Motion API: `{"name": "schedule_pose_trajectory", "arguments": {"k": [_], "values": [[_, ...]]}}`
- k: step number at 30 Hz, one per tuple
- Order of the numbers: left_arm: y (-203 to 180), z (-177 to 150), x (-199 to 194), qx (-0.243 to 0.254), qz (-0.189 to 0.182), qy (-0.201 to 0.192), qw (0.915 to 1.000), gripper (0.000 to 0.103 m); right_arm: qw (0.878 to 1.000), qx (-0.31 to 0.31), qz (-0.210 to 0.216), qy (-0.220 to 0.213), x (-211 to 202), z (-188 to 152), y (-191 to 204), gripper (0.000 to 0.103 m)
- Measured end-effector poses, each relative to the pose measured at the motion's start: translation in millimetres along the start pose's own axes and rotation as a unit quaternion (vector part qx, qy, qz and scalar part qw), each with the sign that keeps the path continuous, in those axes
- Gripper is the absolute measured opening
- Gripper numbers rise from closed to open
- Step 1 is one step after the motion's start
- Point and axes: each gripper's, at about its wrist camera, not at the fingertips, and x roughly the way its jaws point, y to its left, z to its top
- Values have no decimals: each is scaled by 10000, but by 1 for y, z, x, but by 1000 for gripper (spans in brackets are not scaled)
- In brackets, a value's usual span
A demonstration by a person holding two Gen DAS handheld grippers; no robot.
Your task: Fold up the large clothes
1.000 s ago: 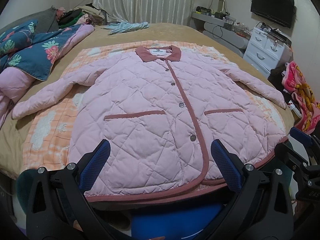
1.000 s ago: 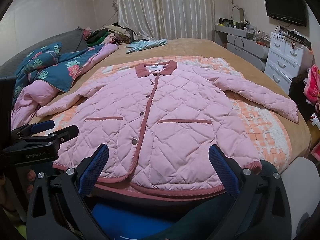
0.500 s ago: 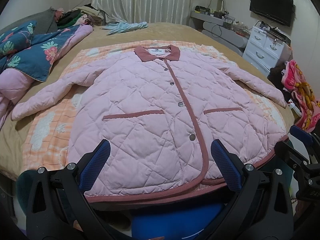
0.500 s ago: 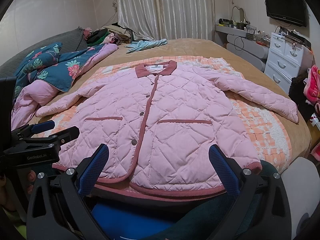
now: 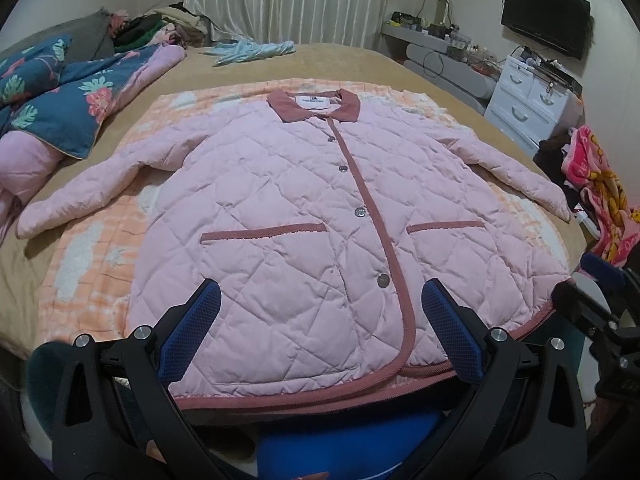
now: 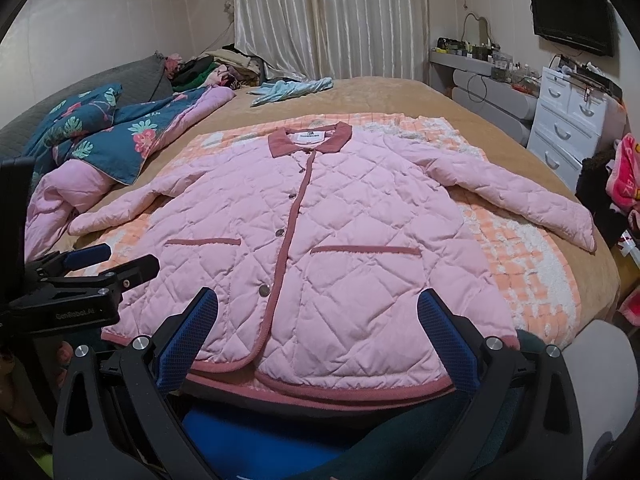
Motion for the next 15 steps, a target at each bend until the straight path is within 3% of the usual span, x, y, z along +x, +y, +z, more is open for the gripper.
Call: {"name": "schedule_pose_trajectory", "arguments": {"k": [6, 15], "values": [[8, 15, 7, -241, 17, 7, 9997, 94, 9999, 65, 40, 92, 9, 14, -8, 99], [4, 51, 22, -185, -15, 44, 9998, 94, 9999, 55, -141, 76, 23, 46, -15, 99]]}}
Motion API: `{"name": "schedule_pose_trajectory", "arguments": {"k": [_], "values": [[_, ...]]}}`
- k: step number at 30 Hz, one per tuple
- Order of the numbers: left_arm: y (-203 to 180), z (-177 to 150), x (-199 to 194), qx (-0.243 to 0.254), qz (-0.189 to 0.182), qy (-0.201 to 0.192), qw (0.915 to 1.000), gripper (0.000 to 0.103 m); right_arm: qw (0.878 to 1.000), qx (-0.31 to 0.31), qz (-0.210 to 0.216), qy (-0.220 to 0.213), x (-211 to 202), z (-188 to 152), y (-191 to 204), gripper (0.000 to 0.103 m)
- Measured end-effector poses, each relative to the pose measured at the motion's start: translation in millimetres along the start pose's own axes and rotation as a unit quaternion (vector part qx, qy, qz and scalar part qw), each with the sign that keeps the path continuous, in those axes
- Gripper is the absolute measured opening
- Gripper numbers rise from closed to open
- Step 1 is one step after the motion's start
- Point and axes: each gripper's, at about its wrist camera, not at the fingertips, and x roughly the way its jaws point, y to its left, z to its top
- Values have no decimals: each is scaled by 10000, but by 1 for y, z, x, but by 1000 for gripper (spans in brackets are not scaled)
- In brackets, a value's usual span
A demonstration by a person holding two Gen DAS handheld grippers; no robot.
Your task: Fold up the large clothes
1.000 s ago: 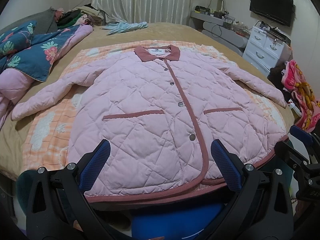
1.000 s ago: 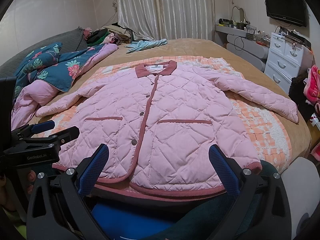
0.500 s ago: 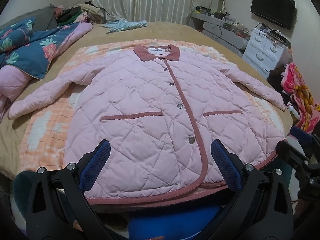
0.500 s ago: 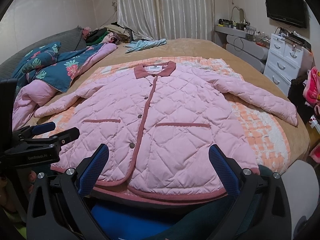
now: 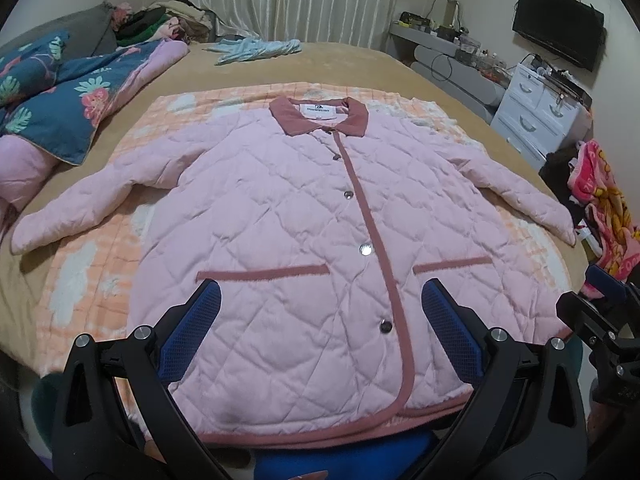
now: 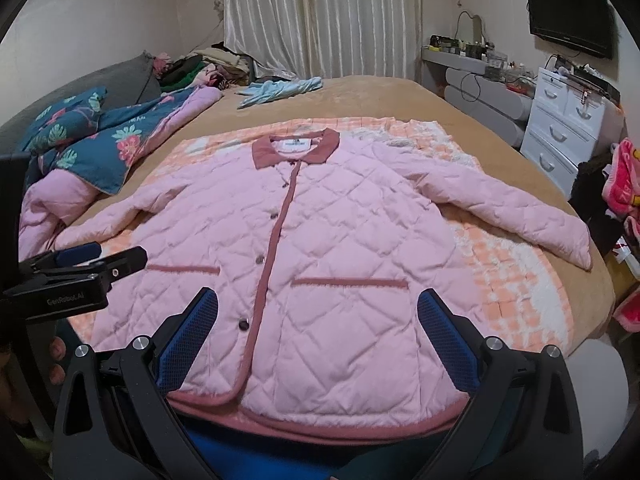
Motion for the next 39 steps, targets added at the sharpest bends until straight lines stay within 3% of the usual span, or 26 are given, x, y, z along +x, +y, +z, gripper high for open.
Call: {"name": "schedule_pose_trajectory", "arguments": {"k": [16, 22, 30, 39], "values": [[-9, 71, 18, 49, 38, -186, 9998, 94, 9989, 352, 48, -308, 6, 63, -27, 99], [-9, 96, 21, -79, -375, -374, 9986, 94, 9979, 441, -61, -468, 9, 88, -42, 99], [-19, 130, 24, 10, -101, -540, 9985, 94, 9945, 648, -225, -787, 9, 124, -66, 99], [-39, 157, 30, 248, -57, -613, 9978, 94, 9916, 848, -248, -949, 16, 154, -91, 99]]}}
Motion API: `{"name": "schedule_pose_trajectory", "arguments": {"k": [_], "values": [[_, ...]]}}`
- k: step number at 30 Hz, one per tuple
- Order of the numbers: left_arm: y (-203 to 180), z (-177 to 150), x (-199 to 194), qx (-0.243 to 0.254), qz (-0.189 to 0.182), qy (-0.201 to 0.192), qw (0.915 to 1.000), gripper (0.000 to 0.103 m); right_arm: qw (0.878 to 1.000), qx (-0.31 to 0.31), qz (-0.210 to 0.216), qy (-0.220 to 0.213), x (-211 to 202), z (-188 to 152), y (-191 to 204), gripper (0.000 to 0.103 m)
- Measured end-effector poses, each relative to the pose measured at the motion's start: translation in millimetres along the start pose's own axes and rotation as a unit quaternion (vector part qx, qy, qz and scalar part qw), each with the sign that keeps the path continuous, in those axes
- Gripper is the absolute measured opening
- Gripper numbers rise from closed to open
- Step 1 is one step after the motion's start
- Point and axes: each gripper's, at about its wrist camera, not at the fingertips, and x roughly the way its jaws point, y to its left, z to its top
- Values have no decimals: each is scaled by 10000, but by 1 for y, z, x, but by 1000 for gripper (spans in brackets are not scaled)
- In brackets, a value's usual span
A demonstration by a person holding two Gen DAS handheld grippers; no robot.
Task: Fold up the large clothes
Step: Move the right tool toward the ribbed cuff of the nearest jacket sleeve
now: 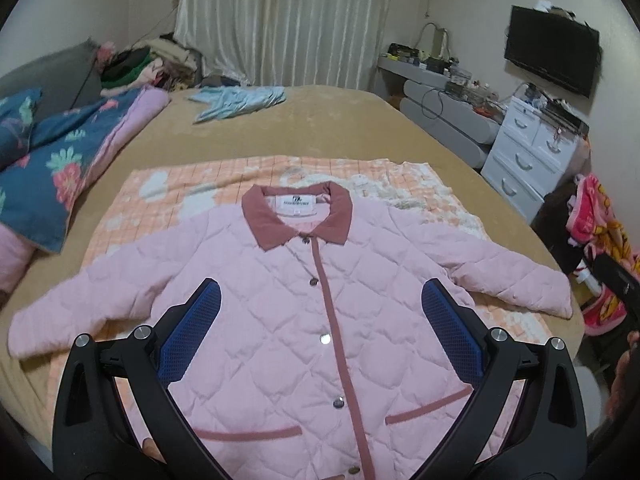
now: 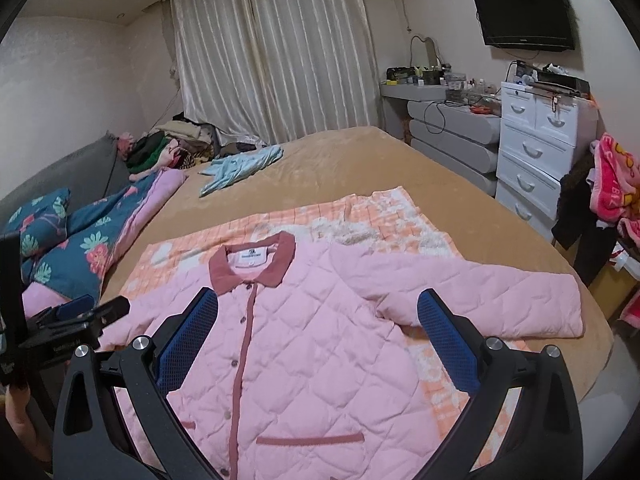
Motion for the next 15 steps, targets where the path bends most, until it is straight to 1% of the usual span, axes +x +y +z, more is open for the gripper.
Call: {"name": "schedule_pose_trajectory", "arguments": {"k": [4, 9, 13, 15], "values": [[-17, 9, 10, 206, -4, 26, 9998, 94, 10000, 71, -41, -54, 10, 14, -12, 99], [-34, 16, 29, 309, -139, 180, 9993, 94, 9988, 153, -447, -162, 25, 30, -33, 99], [-50, 20, 45, 394, -233, 225, 9987, 94, 9963, 459, -655, -317, 36, 44, -59, 99], [-57, 22, 53, 430, -223, 270, 9985, 94, 9937, 649, -810, -414, 41, 48, -73, 99]]}}
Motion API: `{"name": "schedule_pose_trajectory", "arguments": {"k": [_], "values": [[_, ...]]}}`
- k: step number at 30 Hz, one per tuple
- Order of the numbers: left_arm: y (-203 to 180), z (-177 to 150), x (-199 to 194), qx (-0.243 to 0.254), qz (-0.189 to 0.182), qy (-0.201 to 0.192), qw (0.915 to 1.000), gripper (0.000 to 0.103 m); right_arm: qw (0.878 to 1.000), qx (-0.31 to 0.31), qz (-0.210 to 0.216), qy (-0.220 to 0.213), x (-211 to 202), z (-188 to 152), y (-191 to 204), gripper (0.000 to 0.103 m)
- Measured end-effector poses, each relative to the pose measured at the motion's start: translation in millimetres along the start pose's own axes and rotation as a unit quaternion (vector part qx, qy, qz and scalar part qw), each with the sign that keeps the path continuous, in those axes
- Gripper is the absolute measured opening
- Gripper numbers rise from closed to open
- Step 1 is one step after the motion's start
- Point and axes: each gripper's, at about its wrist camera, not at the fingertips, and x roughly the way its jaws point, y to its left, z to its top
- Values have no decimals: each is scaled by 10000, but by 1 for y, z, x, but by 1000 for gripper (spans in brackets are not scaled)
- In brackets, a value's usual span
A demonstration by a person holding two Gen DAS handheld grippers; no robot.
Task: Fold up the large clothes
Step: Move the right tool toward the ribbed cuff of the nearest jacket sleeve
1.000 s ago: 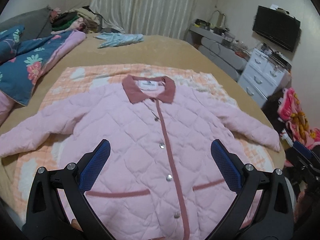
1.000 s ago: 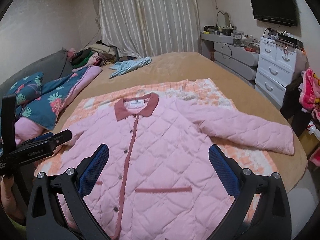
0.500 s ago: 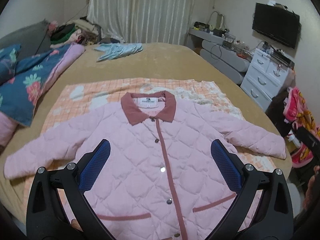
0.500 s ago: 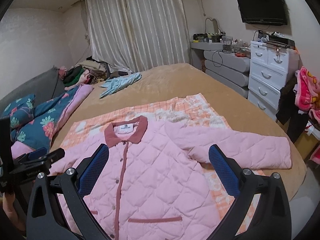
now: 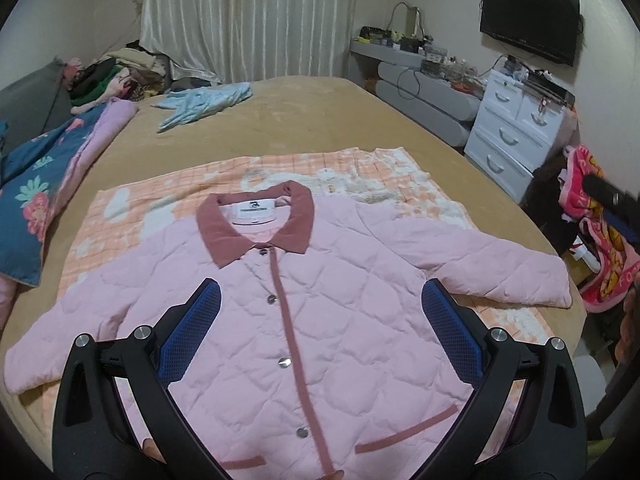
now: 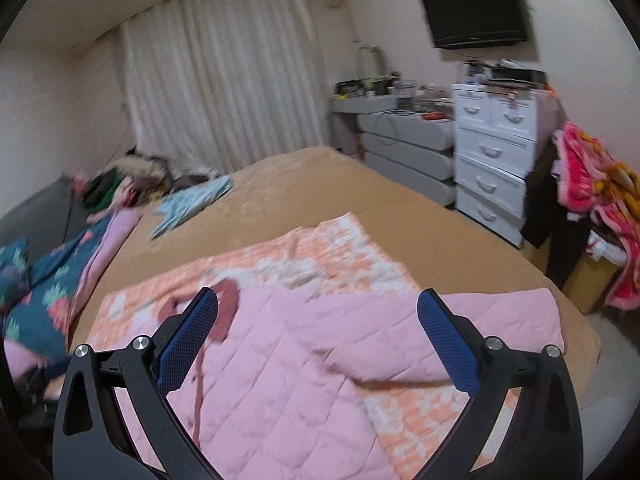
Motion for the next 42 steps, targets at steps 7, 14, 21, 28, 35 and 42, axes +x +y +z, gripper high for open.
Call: {"name": "schedule_pose_trajectory", "arguments": {"k": [7, 14, 21, 28, 35, 42], "values": [[-20, 9, 27, -36, -178, 67, 9998, 94, 9983, 309, -498, 63, 36, -3, -33, 99], [-45, 8, 58, 179, -98, 132, 9997, 94, 9946, 589, -840, 175, 67, -24, -67, 99], [-65, 0, 94, 373, -107, 364, 9986, 94, 9891, 890, -1083, 442, 94, -42, -111, 99], [-87, -12, 131, 447, -109, 719, 9963, 94, 9772, 1343, -1562, 511, 104, -56, -162, 99], [-100, -19, 159, 290, -228, 934, 9949, 94, 9547, 1893, -2153, 795, 122, -80, -207, 99], [-118, -18, 176, 404, -283, 906, 9947, 94, 9363, 2440, -2417, 736, 123, -90, -241, 99]]}}
